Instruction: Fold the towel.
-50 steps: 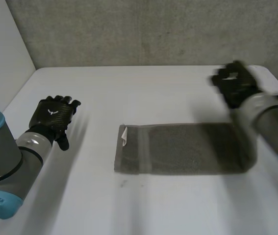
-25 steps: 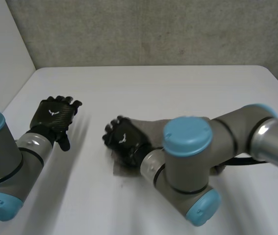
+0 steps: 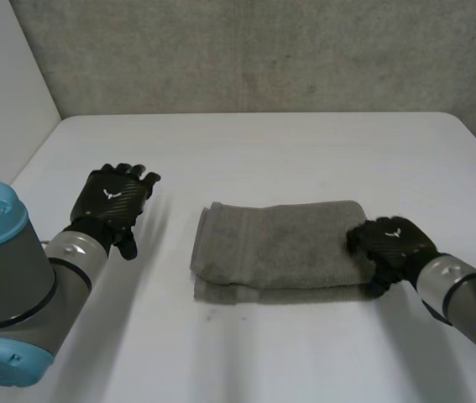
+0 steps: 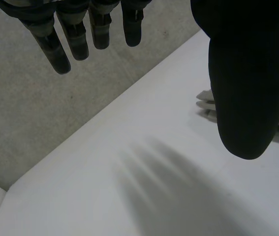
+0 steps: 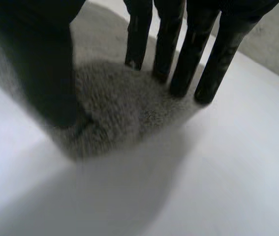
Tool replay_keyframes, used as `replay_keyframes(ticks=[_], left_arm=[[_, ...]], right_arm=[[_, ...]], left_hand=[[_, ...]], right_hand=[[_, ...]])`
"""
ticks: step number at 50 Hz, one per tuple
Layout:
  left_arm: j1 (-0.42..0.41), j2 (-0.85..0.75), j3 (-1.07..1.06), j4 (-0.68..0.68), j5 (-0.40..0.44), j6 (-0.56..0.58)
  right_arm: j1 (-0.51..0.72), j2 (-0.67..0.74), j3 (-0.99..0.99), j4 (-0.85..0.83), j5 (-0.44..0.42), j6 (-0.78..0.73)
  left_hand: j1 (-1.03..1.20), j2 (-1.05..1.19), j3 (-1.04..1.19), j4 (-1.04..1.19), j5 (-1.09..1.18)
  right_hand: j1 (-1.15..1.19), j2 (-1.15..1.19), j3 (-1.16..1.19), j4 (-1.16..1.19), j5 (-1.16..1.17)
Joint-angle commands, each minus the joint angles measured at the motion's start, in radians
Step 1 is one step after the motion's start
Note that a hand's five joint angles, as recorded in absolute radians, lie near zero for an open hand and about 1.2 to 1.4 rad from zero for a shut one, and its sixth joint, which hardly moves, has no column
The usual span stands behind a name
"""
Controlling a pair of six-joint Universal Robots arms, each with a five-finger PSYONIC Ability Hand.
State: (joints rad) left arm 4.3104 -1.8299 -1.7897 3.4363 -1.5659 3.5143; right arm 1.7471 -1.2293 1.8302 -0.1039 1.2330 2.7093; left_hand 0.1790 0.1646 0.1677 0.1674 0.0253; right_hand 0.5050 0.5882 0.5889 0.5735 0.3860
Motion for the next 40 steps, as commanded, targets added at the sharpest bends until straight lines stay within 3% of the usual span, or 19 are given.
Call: replay_keyframes(ticks=[1, 11, 13, 17, 24, 31, 33, 35, 36, 38, 40], left_arm=[[-0.006, 0.000, -0.004, 0.000, 0.000, -0.001], [-0.006, 0.011, -0.007, 0.000, -0.002, 0.000], [-0.006, 0.015, -0.007, 0.000, -0.002, 0.000], [-0.006, 0.018, -0.004, 0.000, -0.005, 0.000], [0.002, 0.044, 0.009, 0.000, -0.008, -0.005], [0.005, 0.057, 0.038, 0.000, -0.006, -0.040], [0.006, 0.057, 0.050, 0.000, -0.006, -0.064], [0.008, 0.054, 0.085, 0.000, -0.003, -0.127], [0.008, 0.054, 0.085, 0.000, -0.003, -0.127], [0.008, 0.044, 0.108, -0.002, -0.002, -0.161], [0.002, 0.017, 0.168, -0.011, 0.000, -0.225]], right_arm=[[-0.034, 0.040, 0.023, -0.100, 0.002, -0.063], [0.015, 0.042, -0.118, -0.132, 0.029, -0.079], [0.153, 0.034, -0.207, -0.122, 0.042, -0.048], [0.272, 0.065, -0.287, -0.109, 0.043, -0.017], [0.549, 0.240, -0.433, -0.082, 0.023, -0.035], [0.615, 0.356, -0.491, -0.024, 0.042, -0.069], [0.615, 0.353, -0.496, -0.011, 0.051, -0.066], [0.605, 0.312, -0.482, 0.001, 0.086, -0.040], [0.605, 0.312, -0.482, 0.001, 0.086, -0.040], [0.589, 0.223, -0.457, 0.004, 0.159, 0.015], [0.553, 0.180, -0.435, 0.001, 0.187, 0.056]], left_hand=[[-0.005, 0.010, 0.007, 0.007, -0.025], [-0.005, 0.010, 0.007, 0.007, -0.025], [-0.005, 0.010, 0.007, 0.007, -0.025], [-0.005, 0.010, 0.007, 0.007, -0.025], [-0.005, 0.010, 0.007, 0.007, -0.025], [-0.005, 0.010, 0.007, 0.007, -0.025], [-0.005, 0.010, 0.007, 0.007, -0.025], [-0.005, 0.010, 0.007, 0.007, -0.025], [-0.005, 0.010, 0.007, 0.007, -0.025], [-0.005, 0.010, 0.007, 0.007, -0.025], [-0.005, 0.010, 0.007, 0.007, -0.025]], right_hand=[[0.834, 0.751, 0.750, 0.766, 0.779], [0.891, 0.808, 0.807, 0.823, 0.836], [0.891, 0.808, 0.807, 0.823, 0.836], [0.891, 0.808, 0.807, 0.823, 0.836], [0.891, 0.808, 0.807, 0.823, 0.836], [0.891, 0.808, 0.807, 0.823, 0.836], [0.801, 0.718, 0.717, 0.733, 0.746], [0.109, 0.025, 0.025, 0.040, 0.053], [0.105, 0.022, 0.022, 0.037, 0.050], [-0.330, -0.414, -0.414, -0.399, -0.386], [-0.330, -0.414, -0.414, -0.399, -0.386]])
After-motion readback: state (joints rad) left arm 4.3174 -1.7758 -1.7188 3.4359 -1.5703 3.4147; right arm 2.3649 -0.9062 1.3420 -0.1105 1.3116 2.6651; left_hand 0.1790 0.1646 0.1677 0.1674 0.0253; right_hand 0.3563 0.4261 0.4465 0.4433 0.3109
